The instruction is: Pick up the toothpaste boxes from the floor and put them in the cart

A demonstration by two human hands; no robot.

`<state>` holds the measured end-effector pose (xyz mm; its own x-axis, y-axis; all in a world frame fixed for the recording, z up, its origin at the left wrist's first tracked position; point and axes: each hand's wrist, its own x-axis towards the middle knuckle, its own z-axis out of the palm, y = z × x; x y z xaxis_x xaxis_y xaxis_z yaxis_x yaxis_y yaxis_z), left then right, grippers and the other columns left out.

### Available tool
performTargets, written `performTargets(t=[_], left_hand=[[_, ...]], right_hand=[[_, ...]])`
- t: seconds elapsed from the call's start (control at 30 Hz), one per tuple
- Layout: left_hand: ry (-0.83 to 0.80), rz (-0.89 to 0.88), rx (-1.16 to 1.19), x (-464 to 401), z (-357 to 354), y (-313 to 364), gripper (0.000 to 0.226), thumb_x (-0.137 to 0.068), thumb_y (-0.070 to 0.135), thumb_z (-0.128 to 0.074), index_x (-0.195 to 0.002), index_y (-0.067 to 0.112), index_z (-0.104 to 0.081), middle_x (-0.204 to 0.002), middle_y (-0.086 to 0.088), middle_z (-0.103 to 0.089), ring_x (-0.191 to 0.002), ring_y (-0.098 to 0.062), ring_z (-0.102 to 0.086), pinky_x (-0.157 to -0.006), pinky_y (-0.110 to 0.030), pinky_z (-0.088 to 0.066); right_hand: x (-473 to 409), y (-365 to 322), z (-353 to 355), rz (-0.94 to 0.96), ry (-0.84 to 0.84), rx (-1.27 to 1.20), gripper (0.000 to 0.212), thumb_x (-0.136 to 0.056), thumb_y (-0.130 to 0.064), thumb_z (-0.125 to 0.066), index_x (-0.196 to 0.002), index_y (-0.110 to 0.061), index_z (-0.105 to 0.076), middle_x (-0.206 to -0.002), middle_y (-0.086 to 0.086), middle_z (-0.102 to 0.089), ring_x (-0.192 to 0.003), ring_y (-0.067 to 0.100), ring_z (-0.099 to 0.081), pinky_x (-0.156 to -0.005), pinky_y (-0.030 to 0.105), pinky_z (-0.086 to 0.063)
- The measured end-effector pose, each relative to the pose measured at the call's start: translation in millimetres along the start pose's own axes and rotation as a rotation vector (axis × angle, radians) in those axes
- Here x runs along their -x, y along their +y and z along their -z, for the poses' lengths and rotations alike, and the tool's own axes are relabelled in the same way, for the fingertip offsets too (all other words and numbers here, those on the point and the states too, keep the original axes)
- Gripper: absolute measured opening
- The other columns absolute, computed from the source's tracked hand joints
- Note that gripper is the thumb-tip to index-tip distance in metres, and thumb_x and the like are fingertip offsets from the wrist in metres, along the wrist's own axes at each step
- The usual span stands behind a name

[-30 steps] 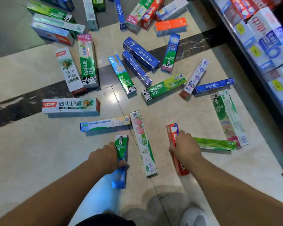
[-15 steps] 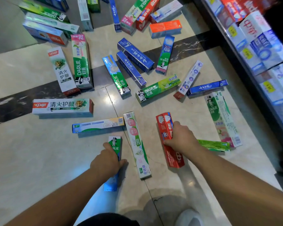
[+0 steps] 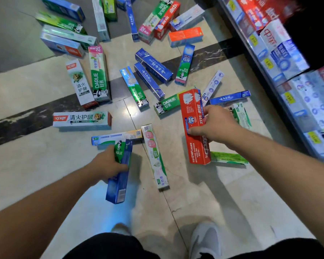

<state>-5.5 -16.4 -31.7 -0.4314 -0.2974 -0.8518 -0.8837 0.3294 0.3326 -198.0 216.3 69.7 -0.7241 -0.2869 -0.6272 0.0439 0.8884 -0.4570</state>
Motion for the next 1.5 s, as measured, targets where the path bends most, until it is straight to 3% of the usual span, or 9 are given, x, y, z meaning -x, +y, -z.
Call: performTargets(t=[0.3, 0.5, 0.67, 0.77, 0.9, 1.0, 1.17, 1.33, 1.5], left_hand=[[0.096, -0.219, 0.449, 193, 130, 119, 0.055, -0.083, 0.005, -0.076, -0.126, 0.021, -0.046, -0.109, -0.006, -0.071, -0.089, -0.026, -0.072, -0.069, -0.048, -0.062], [0.098, -0.296, 0.480, 371, 219, 212, 0.041, -0.084, 0.005, -0.075, -0.115, 0.020, -0.053, -0.093, -0.004, -0.076, -0.076, -0.024, -0.074, -0.064, -0.046, -0.062], [0.146, -0.375, 0.382, 514, 288, 276, 0.028, -0.084, 0.005, -0.076, -0.101, 0.010, -0.054, -0.091, -0.007, -0.070, -0.070, -0.022, -0.070, -0.053, -0.037, -0.061], [0.154, -0.435, 0.262, 580, 327, 309, 0.022, -0.085, 0.007, -0.075, -0.100, 0.011, -0.059, -0.094, -0.010, -0.070, -0.074, -0.023, -0.070, -0.063, -0.043, -0.063], [0.171, -0.568, 0.151, 654, 366, 354, 0.035, -0.085, 0.010, -0.076, -0.115, 0.009, -0.058, -0.101, -0.011, -0.070, -0.077, -0.024, -0.069, -0.059, -0.038, -0.063], [0.136, -0.686, 0.117, 698, 378, 371, 0.031, -0.086, 0.012, -0.075, -0.112, 0.013, -0.058, -0.100, -0.009, -0.069, -0.076, -0.021, -0.066, -0.057, -0.035, -0.062], [0.018, -0.803, -0.016, 738, 369, 383, 0.023, -0.086, 0.014, -0.076, -0.103, 0.019, -0.061, -0.095, -0.012, -0.072, -0.075, -0.024, -0.065, -0.077, -0.055, -0.060], [-0.069, -0.922, -0.173, 774, 333, 407, 0.033, -0.085, 0.023, -0.078, -0.110, 0.015, -0.059, -0.089, -0.010, -0.074, -0.067, -0.021, -0.068, -0.056, -0.035, -0.058], [-0.145, -1.032, -0.323, 817, 278, 439, 0.034, -0.083, 0.025, -0.080, -0.104, 0.012, -0.056, -0.084, -0.024, -0.068, -0.062, -0.025, -0.063, -0.062, -0.045, -0.061]], right_hand=[[120, -70, 104, -0.044, -0.024, -0.267, 0.046, -0.063, -0.027, -0.093, -0.094, -0.028, -0.060, -0.101, 0.001, -0.075, -0.088, 0.023, -0.073, -0.078, 0.052, -0.060], [232, -156, 227, 0.017, 0.008, -0.318, 0.064, -0.031, -0.055, -0.082, -0.086, -0.029, -0.063, -0.089, -0.001, -0.077, -0.083, 0.020, -0.074, -0.079, 0.050, -0.060], [328, -227, 329, 0.090, 0.031, -0.444, 0.039, -0.067, -0.014, -0.090, -0.096, -0.021, -0.065, -0.090, 0.002, -0.077, -0.077, 0.016, -0.075, -0.075, 0.044, -0.061], [383, -263, 371, 0.127, 0.078, -0.463, 0.035, -0.069, -0.009, -0.088, -0.090, -0.021, -0.064, -0.088, 0.001, -0.076, -0.074, 0.014, -0.074, -0.067, 0.036, -0.059], [453, -295, 419, 0.148, 0.183, -0.462, 0.035, -0.069, -0.018, -0.089, -0.095, -0.019, -0.067, -0.082, -0.004, -0.073, -0.072, 0.014, -0.070, -0.061, 0.033, -0.057], [504, -303, 441, 0.143, 0.279, -0.477, 0.035, -0.071, -0.019, -0.089, -0.098, -0.021, -0.066, -0.086, -0.002, -0.073, -0.078, 0.017, -0.071, -0.068, 0.039, -0.060], [574, -286, 448, 0.061, 0.442, -0.508, 0.039, -0.065, -0.029, -0.092, -0.094, -0.024, -0.066, -0.098, 0.001, -0.075, -0.090, 0.021, -0.072, -0.088, 0.045, -0.056], [638, -252, 442, -0.057, 0.565, -0.595, 0.040, -0.064, -0.030, -0.092, -0.091, -0.026, -0.063, -0.101, 0.001, -0.075, -0.092, 0.021, -0.072, -0.090, 0.048, -0.056], [717, -208, 441, -0.129, 0.697, -0.662, 0.042, -0.066, -0.032, -0.090, -0.100, -0.022, -0.067, -0.097, 0.000, -0.075, -0.087, 0.019, -0.073, -0.084, 0.047, -0.060]])
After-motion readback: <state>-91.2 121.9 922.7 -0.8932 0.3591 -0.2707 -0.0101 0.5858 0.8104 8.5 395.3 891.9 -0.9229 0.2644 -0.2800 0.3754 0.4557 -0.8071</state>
